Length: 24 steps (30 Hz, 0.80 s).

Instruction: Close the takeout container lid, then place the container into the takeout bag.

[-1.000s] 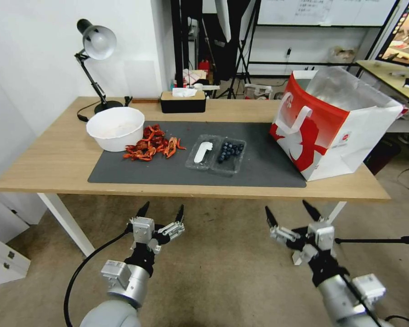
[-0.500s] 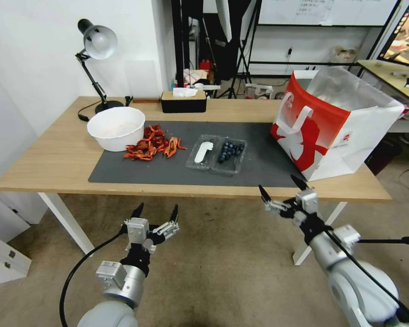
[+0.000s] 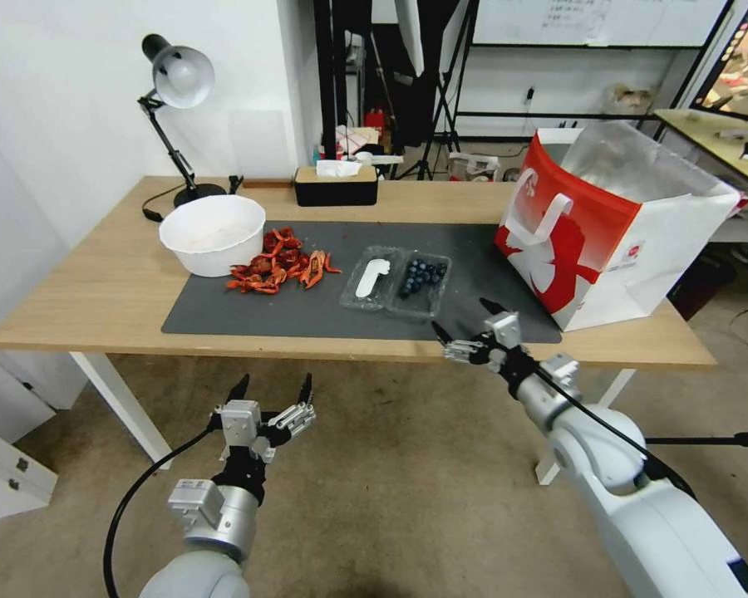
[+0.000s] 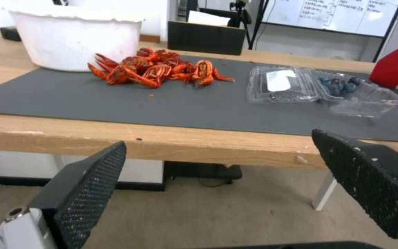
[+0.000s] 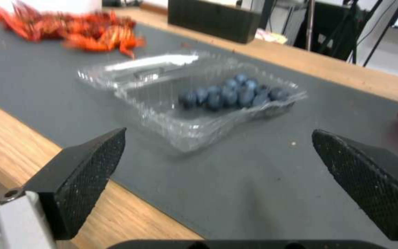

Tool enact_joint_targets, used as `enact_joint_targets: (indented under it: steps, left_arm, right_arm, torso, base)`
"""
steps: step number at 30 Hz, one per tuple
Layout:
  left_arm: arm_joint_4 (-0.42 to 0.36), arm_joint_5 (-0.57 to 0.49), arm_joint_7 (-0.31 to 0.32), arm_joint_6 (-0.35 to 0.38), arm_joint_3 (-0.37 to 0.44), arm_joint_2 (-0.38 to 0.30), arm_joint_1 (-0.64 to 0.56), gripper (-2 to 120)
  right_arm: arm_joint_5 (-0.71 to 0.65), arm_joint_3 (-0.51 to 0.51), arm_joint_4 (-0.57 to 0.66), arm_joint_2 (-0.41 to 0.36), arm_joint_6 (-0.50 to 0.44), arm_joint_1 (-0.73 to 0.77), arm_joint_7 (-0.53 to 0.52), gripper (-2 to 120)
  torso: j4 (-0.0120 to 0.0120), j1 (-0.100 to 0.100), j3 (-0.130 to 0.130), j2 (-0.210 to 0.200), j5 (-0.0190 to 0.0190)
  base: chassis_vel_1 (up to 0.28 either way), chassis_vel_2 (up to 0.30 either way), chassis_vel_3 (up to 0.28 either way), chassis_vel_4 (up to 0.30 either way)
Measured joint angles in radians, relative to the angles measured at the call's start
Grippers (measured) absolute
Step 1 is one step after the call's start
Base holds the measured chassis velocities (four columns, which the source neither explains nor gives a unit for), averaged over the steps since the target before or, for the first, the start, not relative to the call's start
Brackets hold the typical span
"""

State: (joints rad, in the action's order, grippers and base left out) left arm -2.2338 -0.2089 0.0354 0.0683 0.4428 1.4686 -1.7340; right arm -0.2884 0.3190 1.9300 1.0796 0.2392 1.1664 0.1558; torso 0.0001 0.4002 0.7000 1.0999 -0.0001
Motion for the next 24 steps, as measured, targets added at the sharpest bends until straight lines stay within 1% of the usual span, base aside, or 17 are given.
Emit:
enact_joint_targets:
  steps: [3,8,24]
  left_arm:
    - [0.006,0.001,0.001,-0.001,0.002,0.013,0.002,100]
    - [0.012,0.003,0.001,-0.008,0.004,0.019,0.002,100]
    - [0.014,0.003,0.002,-0.013,0.010,0.030,0.000,100]
  right_arm:
    - [0.050,-0.052,-0.035,0.007,0.062,-0.057,-0.011,100]
    - [0.069,-0.082,-0.060,0.002,0.094,-0.095,-0.019,100]
    - [0.072,-0.119,-0.108,-0.002,0.113,-0.151,-0.031,100]
  torso:
    - [-0.0002,0.000,0.000,0.000,0.0001]
    - [-0.0001,0.000,0.000,0.000,-0.0001]
    - [-0.0002,0.000,0.000,0.000,0.0000]
  base:
    - [0.000,0.000,0.000,0.000]
    - [0.000,0.000,0.000,0.000]
    - [0.000,0.000,0.000,0.000]
